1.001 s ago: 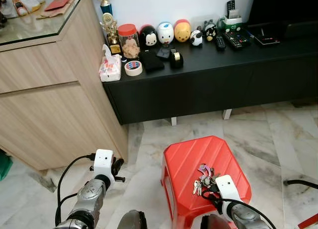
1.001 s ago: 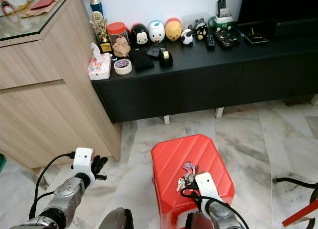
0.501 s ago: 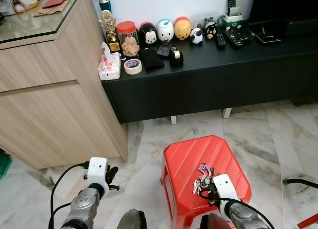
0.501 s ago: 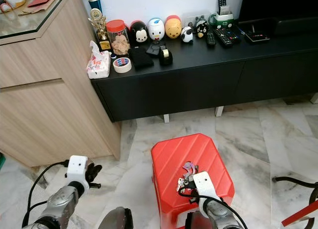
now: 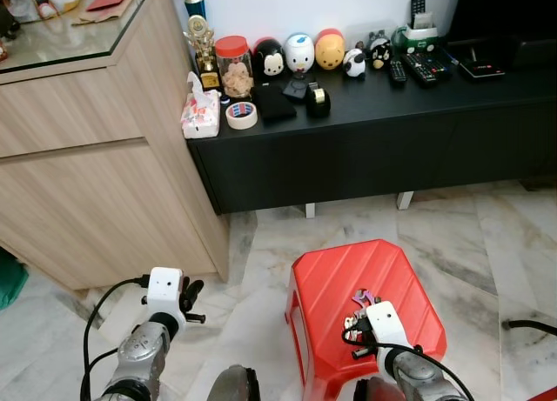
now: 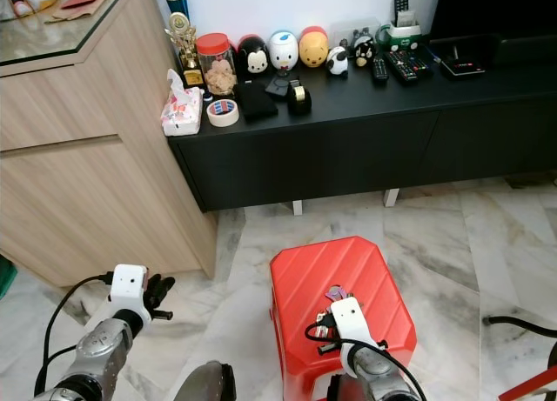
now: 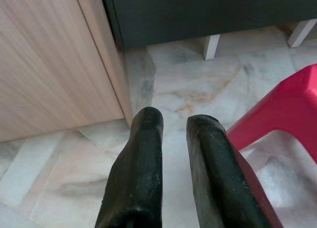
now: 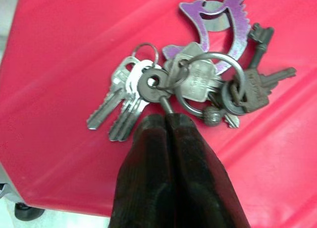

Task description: Hang keys on a hook

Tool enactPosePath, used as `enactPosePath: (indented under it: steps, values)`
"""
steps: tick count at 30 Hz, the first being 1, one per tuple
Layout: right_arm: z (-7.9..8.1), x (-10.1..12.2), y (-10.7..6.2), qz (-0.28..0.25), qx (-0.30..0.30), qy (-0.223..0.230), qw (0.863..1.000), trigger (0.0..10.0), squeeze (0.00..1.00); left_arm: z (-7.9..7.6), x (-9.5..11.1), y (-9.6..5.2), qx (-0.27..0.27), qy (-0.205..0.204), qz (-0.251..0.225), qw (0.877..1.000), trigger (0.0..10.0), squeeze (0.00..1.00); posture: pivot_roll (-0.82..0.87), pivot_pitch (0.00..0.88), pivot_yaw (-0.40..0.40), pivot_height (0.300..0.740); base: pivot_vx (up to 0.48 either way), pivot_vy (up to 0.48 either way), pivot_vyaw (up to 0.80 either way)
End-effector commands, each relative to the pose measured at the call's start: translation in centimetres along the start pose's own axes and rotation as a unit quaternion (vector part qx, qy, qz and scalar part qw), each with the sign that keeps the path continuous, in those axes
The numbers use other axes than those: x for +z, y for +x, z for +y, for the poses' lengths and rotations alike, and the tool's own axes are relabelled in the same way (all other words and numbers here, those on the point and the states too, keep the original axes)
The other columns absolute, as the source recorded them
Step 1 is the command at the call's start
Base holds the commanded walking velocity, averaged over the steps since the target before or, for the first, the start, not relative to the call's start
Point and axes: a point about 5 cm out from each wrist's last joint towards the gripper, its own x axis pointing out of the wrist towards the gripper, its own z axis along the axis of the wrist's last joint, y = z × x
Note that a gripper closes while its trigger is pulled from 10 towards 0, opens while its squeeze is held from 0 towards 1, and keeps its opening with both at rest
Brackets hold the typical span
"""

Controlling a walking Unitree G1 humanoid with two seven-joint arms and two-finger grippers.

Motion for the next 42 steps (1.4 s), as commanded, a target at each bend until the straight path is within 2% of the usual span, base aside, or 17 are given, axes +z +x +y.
enactPosePath:
  steps: [1,5,10,11,12,13,14,16,17,22,26,28,30,35,42]
  values:
    - [0.6,-0.4,0.0,0.005,0.006,0.005,1.0,0.0,0.0,-0.1,-0.1,-0.1,-0.001,0.007,-0.001,1.0,10.0,0.0,0.01,0.012,0.079,0.64,0.0,0.0,0.0]
    - [0.7,-0.4,0.0,0.003,0.006,0.008,1.0,0.0,0.0,-0.3,0.0,0.0,-0.002,0.007,-0.004,1.0,10.0,0.0,0.01,0.008,0.078,0.64,0.0,0.0,0.0]
    - [0.9,-0.1,0.0,-0.015,0.001,0.025,1.0,0.0,0.0,-0.7,1.2,0.6,-0.006,0.011,-0.031,0.999,10.0,0.0,0.0,0.0,0.079,0.64,0.0,0.0,0.0]
    - [0.9,0.0,0.0,-0.021,-0.002,0.027,0.999,0.3,0.0,-0.7,1.4,0.6,-0.007,0.012,-0.035,0.999,10.0,0.0,0.0,0.0,0.08,0.64,0.0,0.0,0.0]
    - [0.7,0.2,0.0,-0.027,-0.008,0.026,0.999,9.9,0.0,-0.8,1.5,0.7,-0.007,0.013,-0.039,0.999,10.0,0.0,0.0,0.0,0.08,0.64,0.0,0.0,0.0]
    - [0.5,0.4,0.0,-0.035,-0.016,0.027,0.999,10.0,0.0,-0.9,1.7,0.7,-0.009,0.013,-0.045,0.999,10.0,0.0,0.0,0.0,0.08,0.64,0.0,0.0,0.0]
    - [0.0,0.9,-0.1,-0.054,-0.032,0.034,0.997,10.0,0.52,-1.0,2.0,0.7,-0.011,0.015,-0.057,0.998,10.0,0.0,0.0,0.0,0.081,0.64,0.0,0.0,0.0]
    - [-0.3,1.2,-0.1,-0.062,-0.039,0.04,0.997,10.0,0.52,-1.0,2.2,0.7,-0.012,0.016,-0.063,0.998,10.0,0.0,0.0,0.0,0.081,0.64,0.0,0.0,0.0]
    - [-0.9,1.7,-0.2,-0.079,-0.052,0.047,0.994,10.0,1.0,-1.1,2.3,0.6,-0.014,0.017,-0.071,0.997,10.0,0.0,0.0,0.0,0.08,0.64,0.0,0.0,0.0]
    - [-2.2,3.9,-0.3,-0.128,-0.079,0.083,0.985,10.0,1.0,-1.5,3.1,0.5,-0.018,0.021,-0.094,0.995,10.0,0.0,0.0,0.001,0.077,0.64,0.0,0.0,0.0]
    - [-2.2,4.1,-0.4,-0.134,-0.082,0.085,0.984,10.0,1.0,-1.6,3.1,0.4,-0.019,0.021,-0.096,0.995,10.0,0.0,0.0,0.001,0.077,0.64,0.0,0.0,0.0]
    - [-2.2,4.0,-0.4,-0.134,-0.082,0.085,0.984,10.0,1.0,-1.6,3.2,0.3,-0.019,0.021,-0.096,0.995,10.0,0.0,0.0,0.001,0.077,0.64,0.0,0.0,0.0]
    - [-1.8,4.7,0.1,-0.1,-0.063,0.071,0.99,10.0,1.0,-2.5,4.2,0.0,-0.029,0.024,-0.115,0.993,10.0,0.0,0.0,0.029,0.073,0.64,0.0,0.0,0.0]
    - [-1.7,4.8,0.2,-0.096,-0.055,0.07,0.991,10.0,1.0,-2.8,4.8,-0.5,-0.031,0.026,-0.122,0.992,10.0,0.0,0.01,0.044,0.07,0.64,0.0,0.0,0.0]
    - [-2.0,5.2,0.2,-0.092,-0.053,0.061,0.992,10.0,1.0,-3.8,6.0,-2.4,-0.036,0.025,-0.129,0.991,10.0,0.0,0.02,0.087,0.062,0.64,0.0,0.0,0.0]
